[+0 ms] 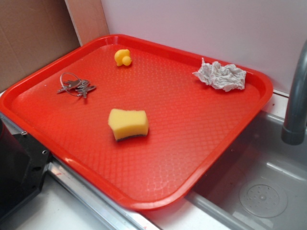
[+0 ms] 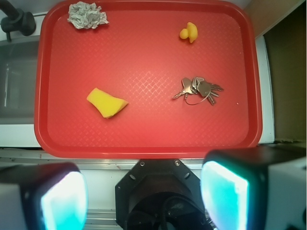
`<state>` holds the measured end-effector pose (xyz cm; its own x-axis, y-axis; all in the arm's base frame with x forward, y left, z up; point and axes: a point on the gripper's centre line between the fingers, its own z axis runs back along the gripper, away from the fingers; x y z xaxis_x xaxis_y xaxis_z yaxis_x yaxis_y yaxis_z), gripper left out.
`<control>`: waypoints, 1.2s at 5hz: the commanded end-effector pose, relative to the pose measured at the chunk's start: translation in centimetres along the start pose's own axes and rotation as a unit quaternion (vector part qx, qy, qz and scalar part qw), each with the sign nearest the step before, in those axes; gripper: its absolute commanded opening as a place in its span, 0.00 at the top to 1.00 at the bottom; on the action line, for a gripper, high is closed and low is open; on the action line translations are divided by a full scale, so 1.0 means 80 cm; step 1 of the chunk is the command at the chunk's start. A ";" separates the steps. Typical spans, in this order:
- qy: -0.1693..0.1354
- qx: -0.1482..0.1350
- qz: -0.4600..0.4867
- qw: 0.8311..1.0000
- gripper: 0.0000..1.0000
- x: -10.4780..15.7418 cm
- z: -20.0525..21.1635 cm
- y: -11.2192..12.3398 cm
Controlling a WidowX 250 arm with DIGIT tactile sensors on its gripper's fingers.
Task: Grab the yellow duck.
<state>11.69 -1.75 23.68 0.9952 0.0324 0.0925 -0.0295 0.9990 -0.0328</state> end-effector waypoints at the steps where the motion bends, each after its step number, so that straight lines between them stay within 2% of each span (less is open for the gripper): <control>1: 0.000 0.000 0.000 1.000 0.00 0.000 0.000 0.000; 2: -0.026 0.013 0.074 0.997 0.00 0.020 -0.026 0.011; 3: -0.064 0.042 0.135 0.988 0.00 0.040 -0.055 0.032; 4: -0.102 0.032 0.154 0.982 0.00 0.064 -0.082 0.058; 6: -0.107 0.028 0.167 0.980 0.00 0.128 -0.155 0.122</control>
<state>22.13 7.43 10.57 0.8987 0.3647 0.2435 -0.3660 0.9297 -0.0417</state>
